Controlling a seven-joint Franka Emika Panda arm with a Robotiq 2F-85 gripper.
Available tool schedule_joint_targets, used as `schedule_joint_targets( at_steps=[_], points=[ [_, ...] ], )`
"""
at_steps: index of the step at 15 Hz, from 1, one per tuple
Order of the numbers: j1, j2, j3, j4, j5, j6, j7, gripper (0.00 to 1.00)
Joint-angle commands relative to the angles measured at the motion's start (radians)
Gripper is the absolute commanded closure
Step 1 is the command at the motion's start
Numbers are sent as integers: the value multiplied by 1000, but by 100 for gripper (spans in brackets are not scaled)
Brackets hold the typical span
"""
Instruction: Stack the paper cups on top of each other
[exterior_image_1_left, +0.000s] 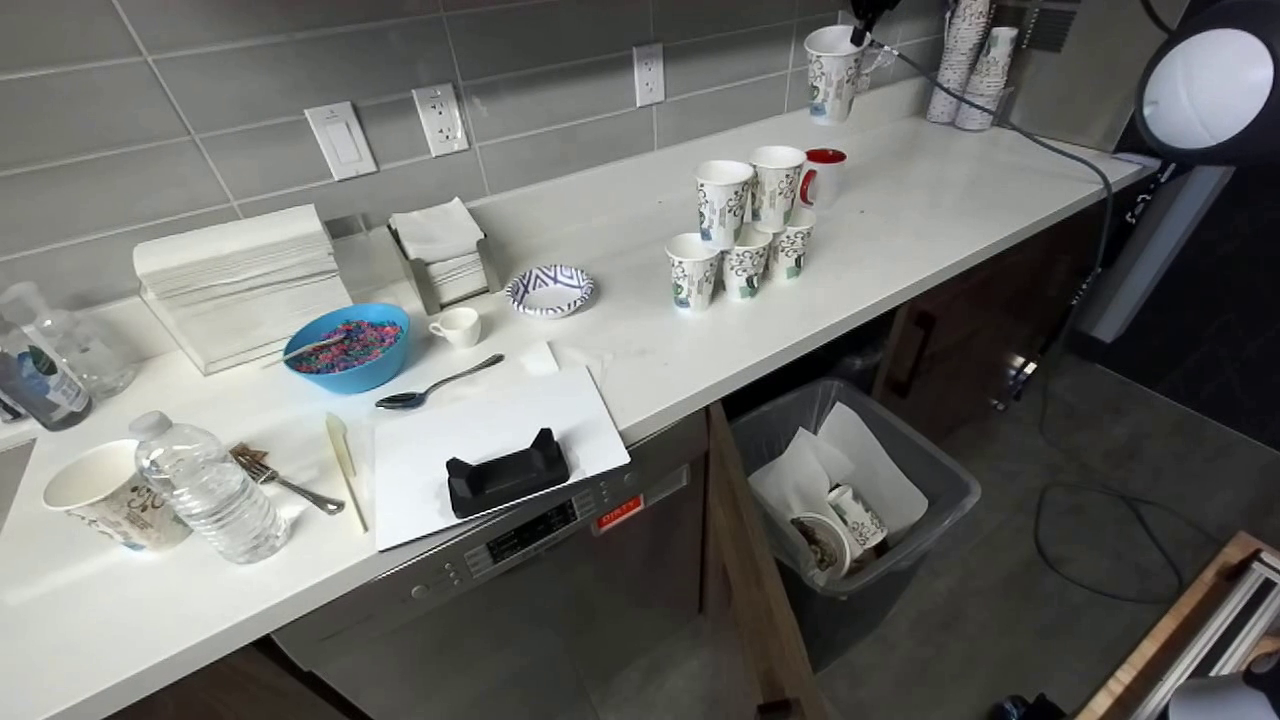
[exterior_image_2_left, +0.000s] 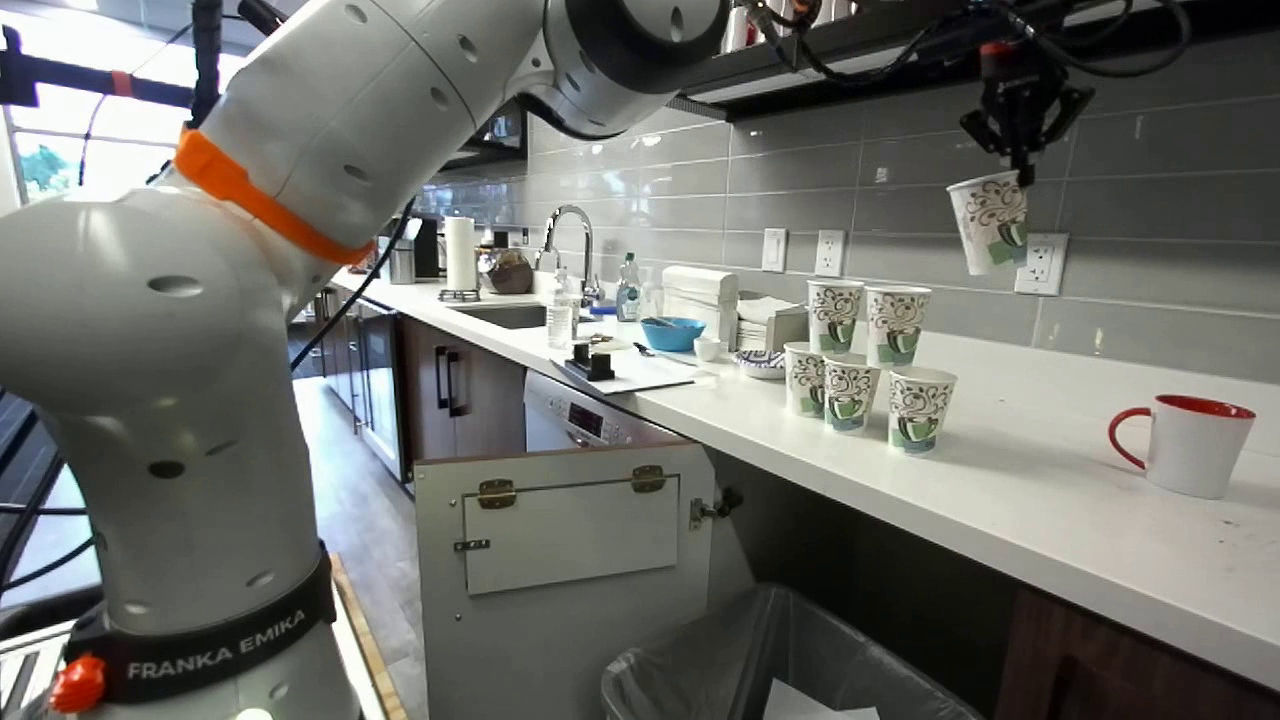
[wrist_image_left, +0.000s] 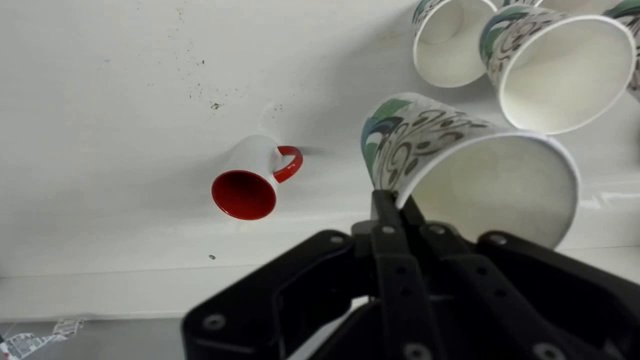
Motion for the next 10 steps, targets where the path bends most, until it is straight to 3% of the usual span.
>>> schedule_joint_targets(
  at_steps=[1, 6, 10],
  points=[
    [35, -36, 19, -11, 1, -87, -54, 99],
    [91, -39, 50, 6, 8, -180, -79, 99],
    [121, -34, 74, 9, 17, -179, -76, 99]
  ],
)
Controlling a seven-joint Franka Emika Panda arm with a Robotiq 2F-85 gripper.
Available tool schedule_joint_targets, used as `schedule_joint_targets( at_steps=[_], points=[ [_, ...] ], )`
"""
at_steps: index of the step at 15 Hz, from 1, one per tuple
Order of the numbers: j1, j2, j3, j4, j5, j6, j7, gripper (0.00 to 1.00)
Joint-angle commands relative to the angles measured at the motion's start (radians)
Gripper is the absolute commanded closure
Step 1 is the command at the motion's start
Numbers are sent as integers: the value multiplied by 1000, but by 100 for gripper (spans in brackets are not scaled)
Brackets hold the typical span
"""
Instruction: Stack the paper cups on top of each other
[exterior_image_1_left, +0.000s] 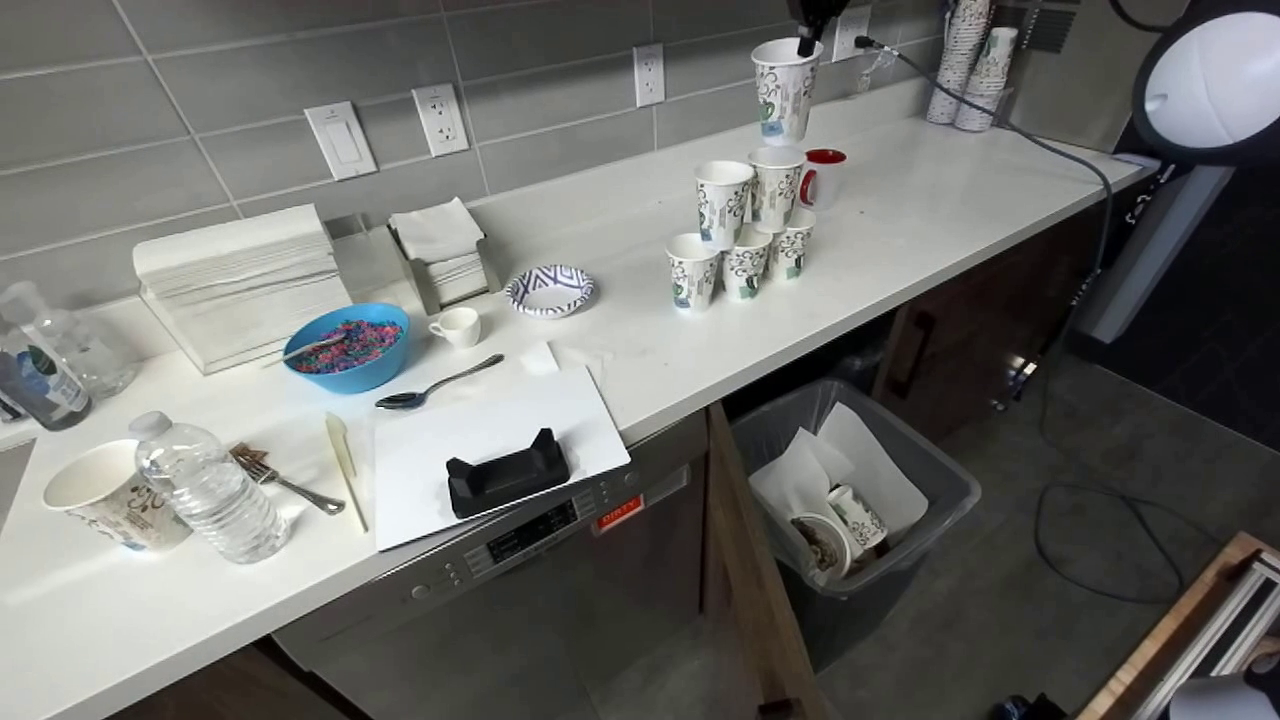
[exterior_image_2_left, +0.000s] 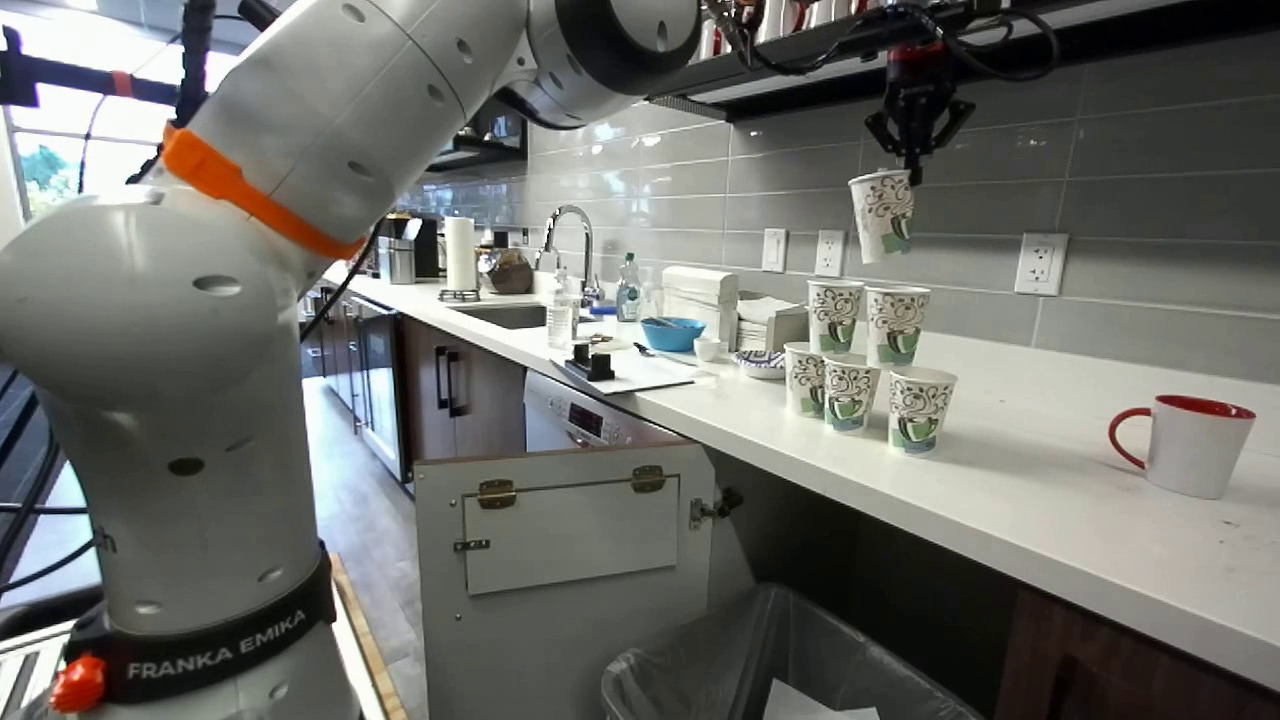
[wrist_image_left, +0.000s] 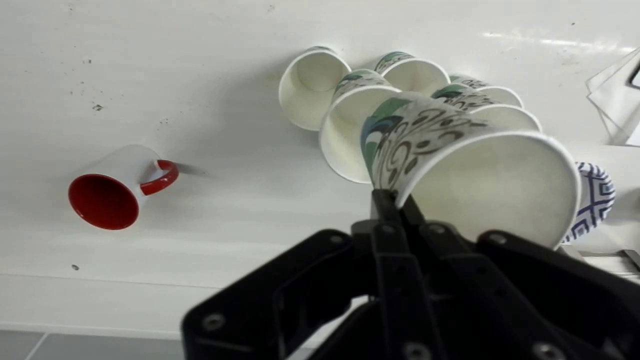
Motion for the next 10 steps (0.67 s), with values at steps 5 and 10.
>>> schedule_joint_targets(
  at_steps=[5, 10],
  points=[
    [21, 15, 41, 10, 23, -23, -17, 99],
    [12, 34, 53, 17, 22, 20, -23, 99]
  ],
)
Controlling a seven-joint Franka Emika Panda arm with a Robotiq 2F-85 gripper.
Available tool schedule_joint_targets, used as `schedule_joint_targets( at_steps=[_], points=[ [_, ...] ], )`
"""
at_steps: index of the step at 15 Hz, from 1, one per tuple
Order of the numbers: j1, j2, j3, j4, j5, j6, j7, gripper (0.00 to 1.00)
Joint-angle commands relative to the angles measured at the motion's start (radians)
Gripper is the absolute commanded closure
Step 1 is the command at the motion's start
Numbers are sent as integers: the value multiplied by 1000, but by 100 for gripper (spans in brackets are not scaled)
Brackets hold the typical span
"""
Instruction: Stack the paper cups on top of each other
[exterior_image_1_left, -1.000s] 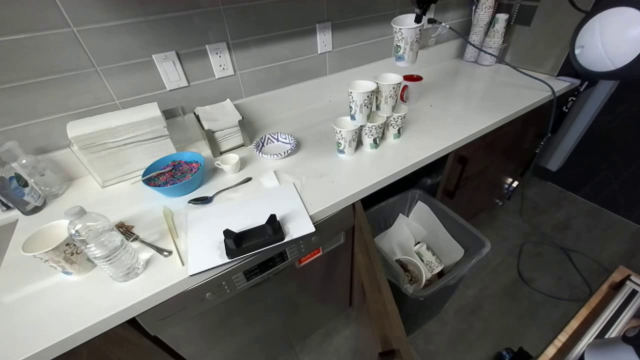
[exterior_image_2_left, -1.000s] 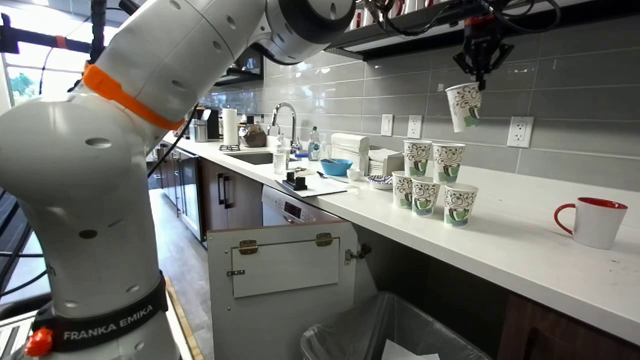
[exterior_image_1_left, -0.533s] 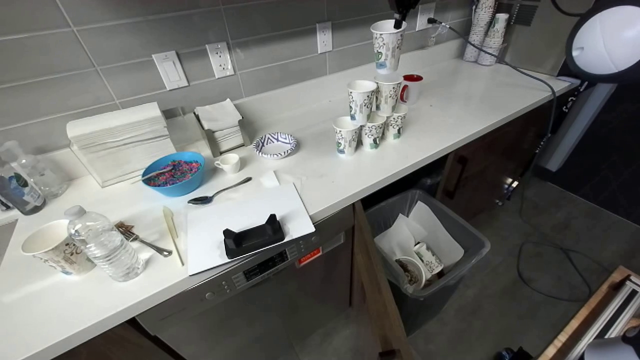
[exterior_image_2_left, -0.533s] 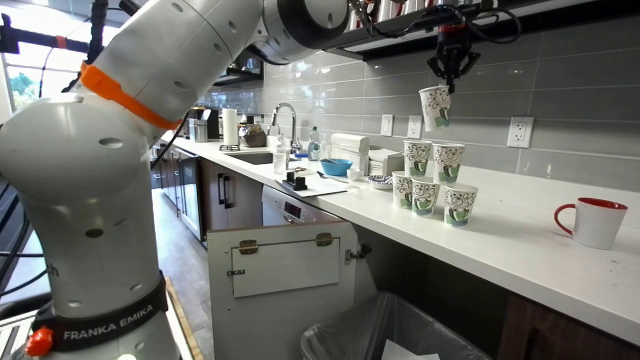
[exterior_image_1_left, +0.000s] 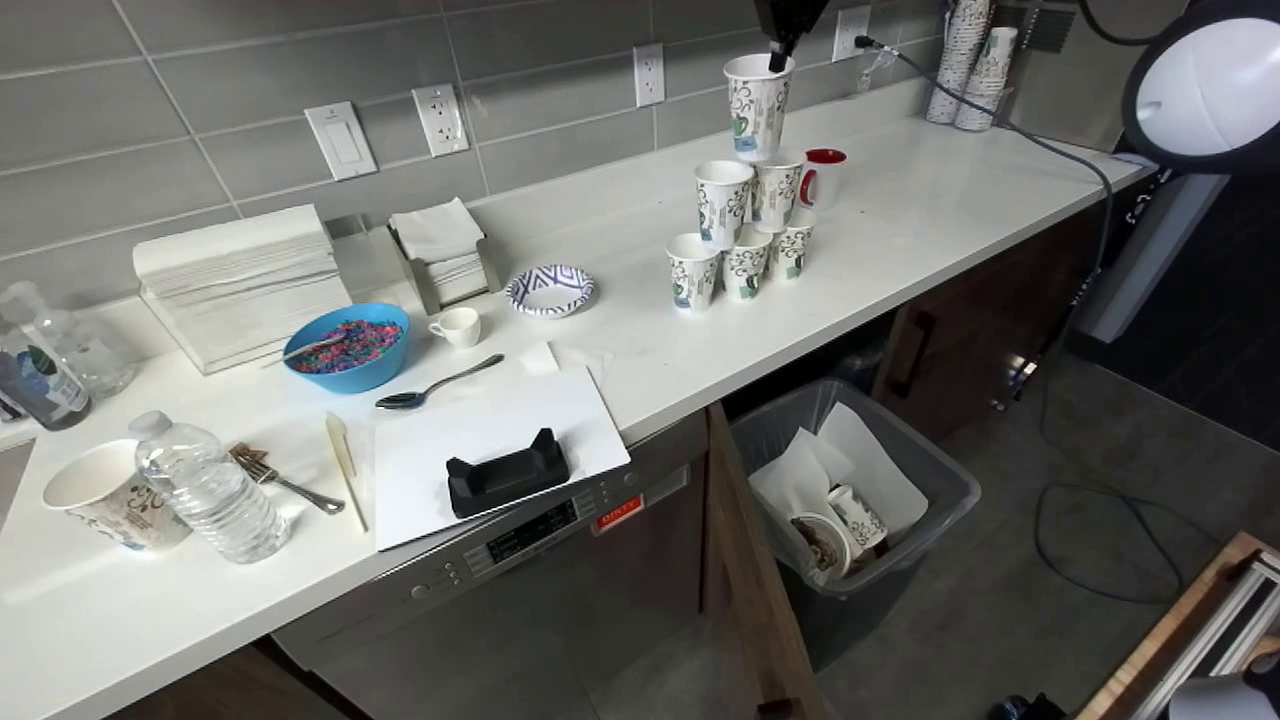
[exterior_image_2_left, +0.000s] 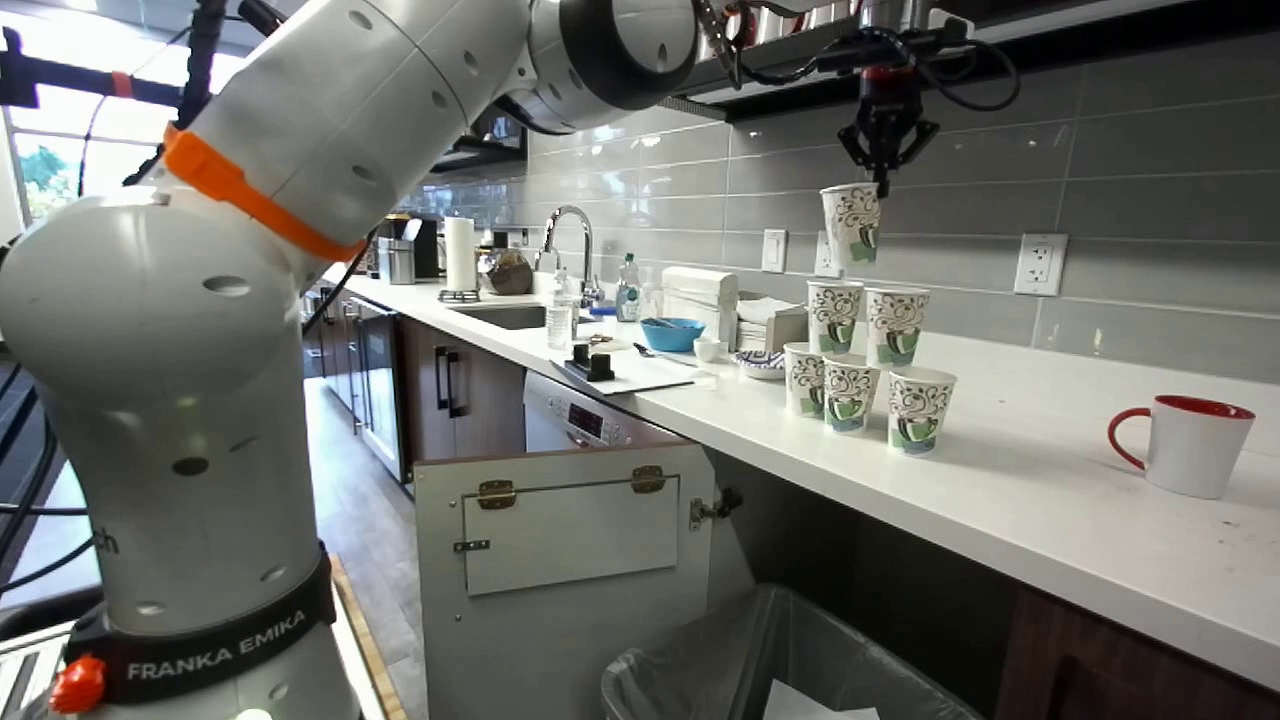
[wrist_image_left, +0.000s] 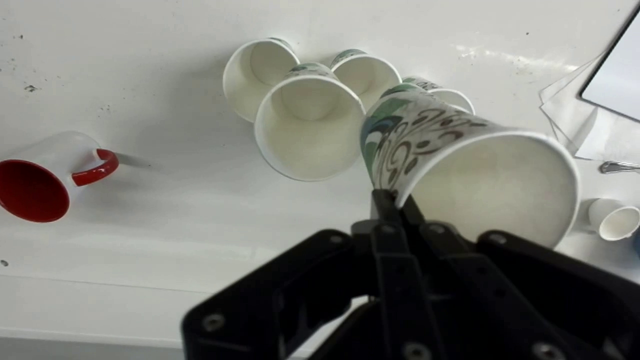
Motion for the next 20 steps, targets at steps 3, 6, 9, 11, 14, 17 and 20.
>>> schedule_joint_targets(
  at_steps=[3, 6, 9, 11, 14, 17, 20],
  points=[
    [-27, 14, 12, 17, 24, 28, -21, 99],
    [-44, 12, 16, 12, 35, 20, -31, 99],
    [-67, 13, 28, 9, 66, 22, -32, 99],
    [-80, 15, 34, 8, 89, 19, -37, 99],
    [-88, 16, 36, 4, 103, 18, -46, 99],
    [-90, 24, 36, 2, 105, 15, -50, 99],
    [-87, 32, 35, 2, 102, 14, -54, 99]
  ],
)
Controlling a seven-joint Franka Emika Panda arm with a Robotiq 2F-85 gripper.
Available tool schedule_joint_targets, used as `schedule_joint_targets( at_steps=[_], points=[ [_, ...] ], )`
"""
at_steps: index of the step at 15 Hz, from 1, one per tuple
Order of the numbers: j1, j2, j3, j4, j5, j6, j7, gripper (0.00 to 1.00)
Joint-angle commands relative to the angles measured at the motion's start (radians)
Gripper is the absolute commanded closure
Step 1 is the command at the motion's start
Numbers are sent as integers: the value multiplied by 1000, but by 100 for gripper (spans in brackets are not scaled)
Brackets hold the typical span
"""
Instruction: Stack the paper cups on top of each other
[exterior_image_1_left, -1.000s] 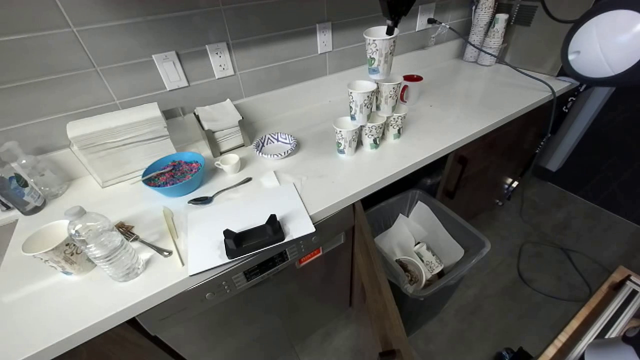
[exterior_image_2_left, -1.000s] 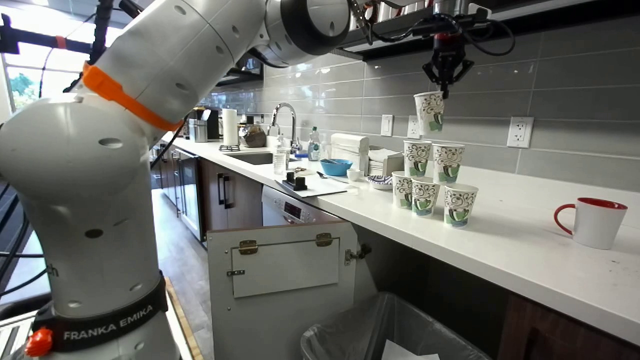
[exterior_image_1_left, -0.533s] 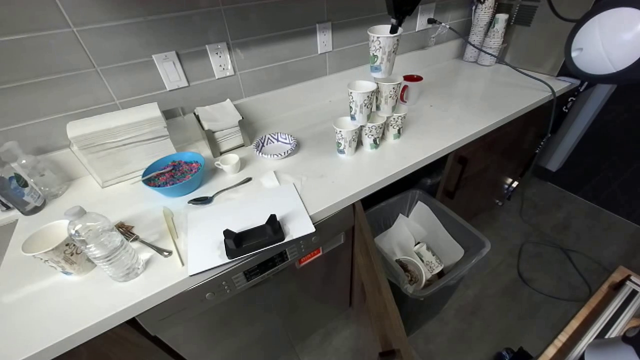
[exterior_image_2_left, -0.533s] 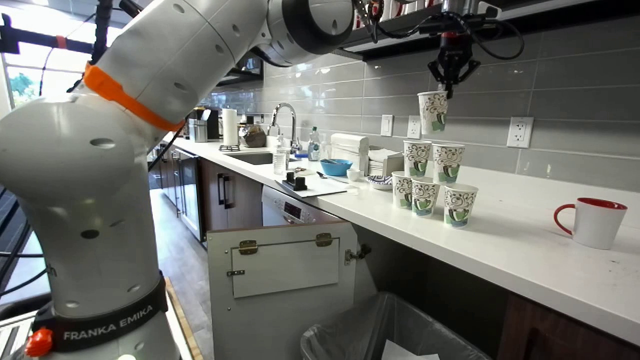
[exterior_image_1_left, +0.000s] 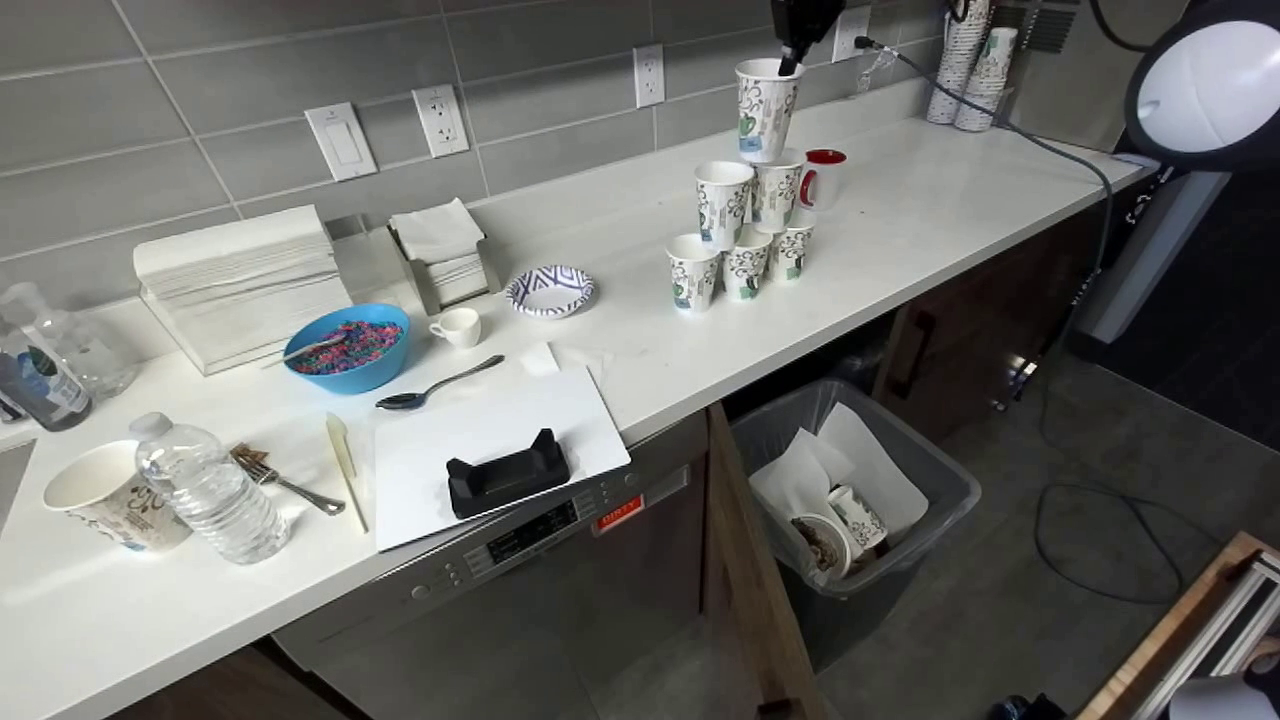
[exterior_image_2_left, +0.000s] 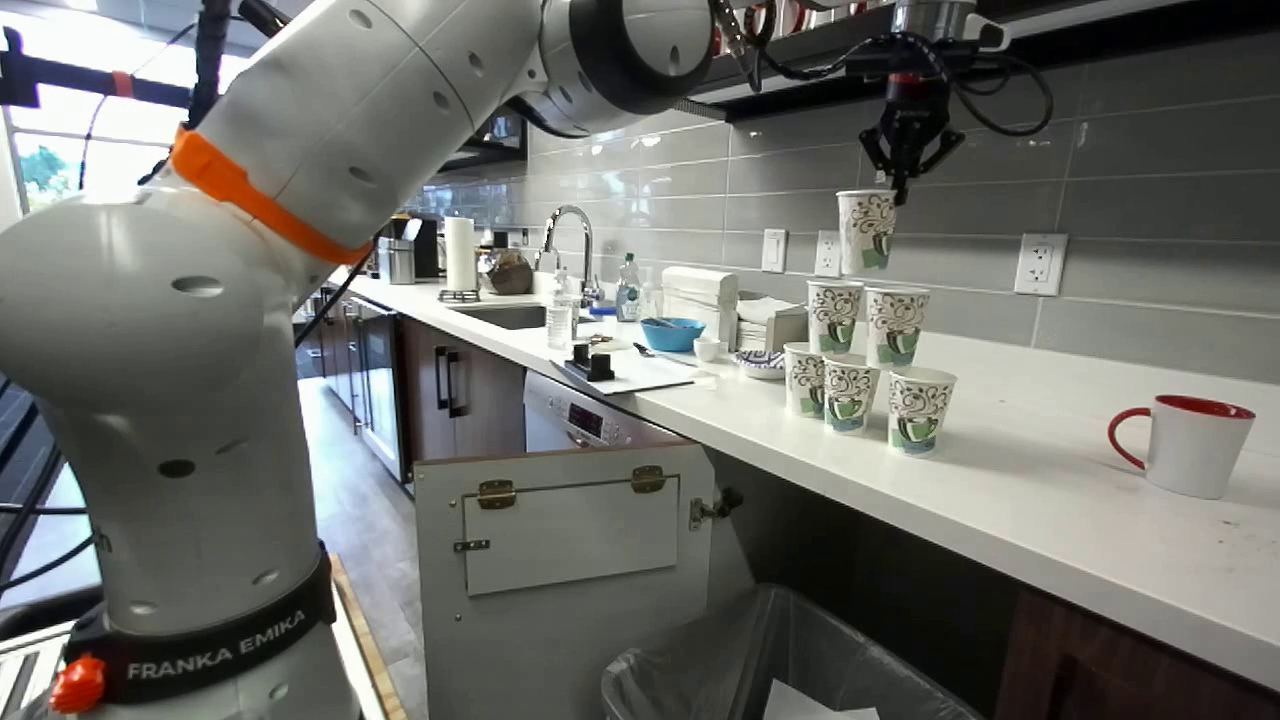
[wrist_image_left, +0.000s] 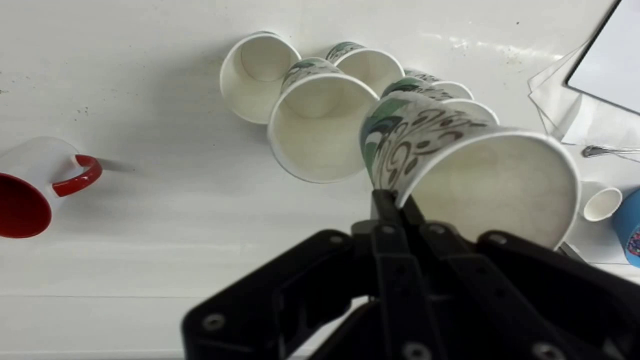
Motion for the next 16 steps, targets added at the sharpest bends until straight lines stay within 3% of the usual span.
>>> schedule_joint_targets(
  at_steps=[1, 12, 13, 16],
  points=[
    [-7, 15, 10, 3, 13, -3, -20, 99],
    [-3, 33, 18, 9, 11, -10, -29, 99],
    [-1, 35, 16, 9, 8, -8, -24, 71],
    [1, 42, 18, 13, 8, -6, -17, 56]
  ],
)
